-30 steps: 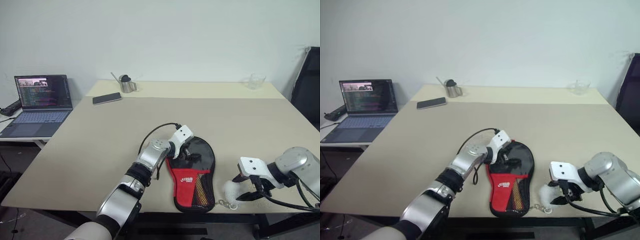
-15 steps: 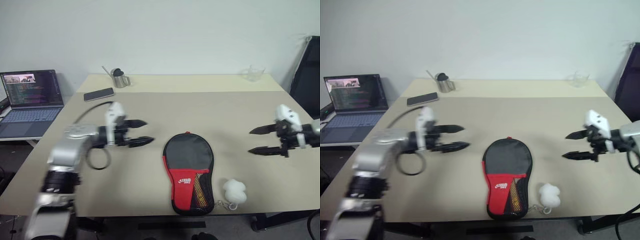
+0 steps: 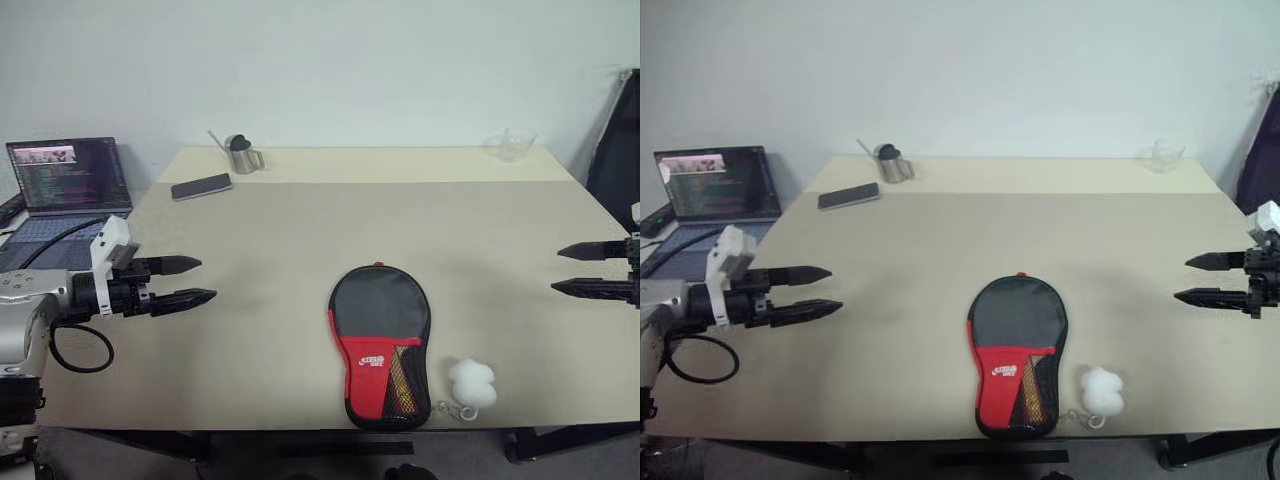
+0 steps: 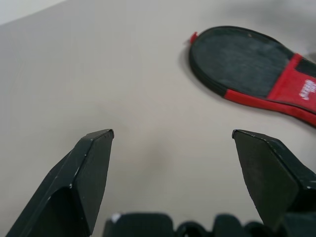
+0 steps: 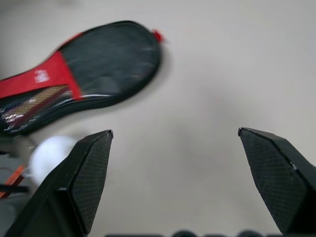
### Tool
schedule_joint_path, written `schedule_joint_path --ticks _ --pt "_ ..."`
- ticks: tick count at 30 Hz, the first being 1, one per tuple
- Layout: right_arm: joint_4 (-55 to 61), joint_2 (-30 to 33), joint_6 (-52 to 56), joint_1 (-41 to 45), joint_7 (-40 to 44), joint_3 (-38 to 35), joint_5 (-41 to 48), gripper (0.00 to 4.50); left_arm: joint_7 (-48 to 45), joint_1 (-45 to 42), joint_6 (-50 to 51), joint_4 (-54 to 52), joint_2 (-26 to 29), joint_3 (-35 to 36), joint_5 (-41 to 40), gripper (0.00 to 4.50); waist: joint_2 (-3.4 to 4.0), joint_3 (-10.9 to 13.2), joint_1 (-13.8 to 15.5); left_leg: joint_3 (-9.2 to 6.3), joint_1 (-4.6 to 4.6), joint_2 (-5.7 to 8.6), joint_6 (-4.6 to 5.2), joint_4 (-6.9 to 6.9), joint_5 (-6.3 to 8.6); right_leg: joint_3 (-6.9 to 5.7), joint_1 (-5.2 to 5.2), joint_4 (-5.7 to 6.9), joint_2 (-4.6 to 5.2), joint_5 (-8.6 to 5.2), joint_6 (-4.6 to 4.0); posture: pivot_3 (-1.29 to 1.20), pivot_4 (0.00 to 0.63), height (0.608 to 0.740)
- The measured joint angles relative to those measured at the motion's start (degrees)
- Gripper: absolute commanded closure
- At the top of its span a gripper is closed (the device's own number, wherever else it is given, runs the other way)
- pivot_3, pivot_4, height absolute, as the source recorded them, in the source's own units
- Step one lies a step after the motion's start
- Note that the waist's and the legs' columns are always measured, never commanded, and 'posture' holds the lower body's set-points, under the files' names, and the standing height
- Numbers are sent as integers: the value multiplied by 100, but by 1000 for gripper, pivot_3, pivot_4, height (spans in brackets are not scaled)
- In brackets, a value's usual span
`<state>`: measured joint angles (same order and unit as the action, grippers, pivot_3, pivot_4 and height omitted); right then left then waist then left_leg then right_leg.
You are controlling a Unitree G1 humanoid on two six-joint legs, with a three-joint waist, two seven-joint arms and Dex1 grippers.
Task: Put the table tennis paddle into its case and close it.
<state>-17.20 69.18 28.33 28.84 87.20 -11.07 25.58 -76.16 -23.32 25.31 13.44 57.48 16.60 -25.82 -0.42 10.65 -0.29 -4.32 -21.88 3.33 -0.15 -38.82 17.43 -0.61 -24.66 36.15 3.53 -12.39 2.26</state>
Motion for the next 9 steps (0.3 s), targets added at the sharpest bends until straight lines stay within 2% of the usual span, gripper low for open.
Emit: schedule_joint_path --ticks 9 --pt "1828 -91 728 -355 -481 -407 652 31 298 484 -70 -246 -89 103 -62 271 -3 1 12 -3 0 -3 1 -4 1 0 -1 6 -1 0 0 0 150 740"
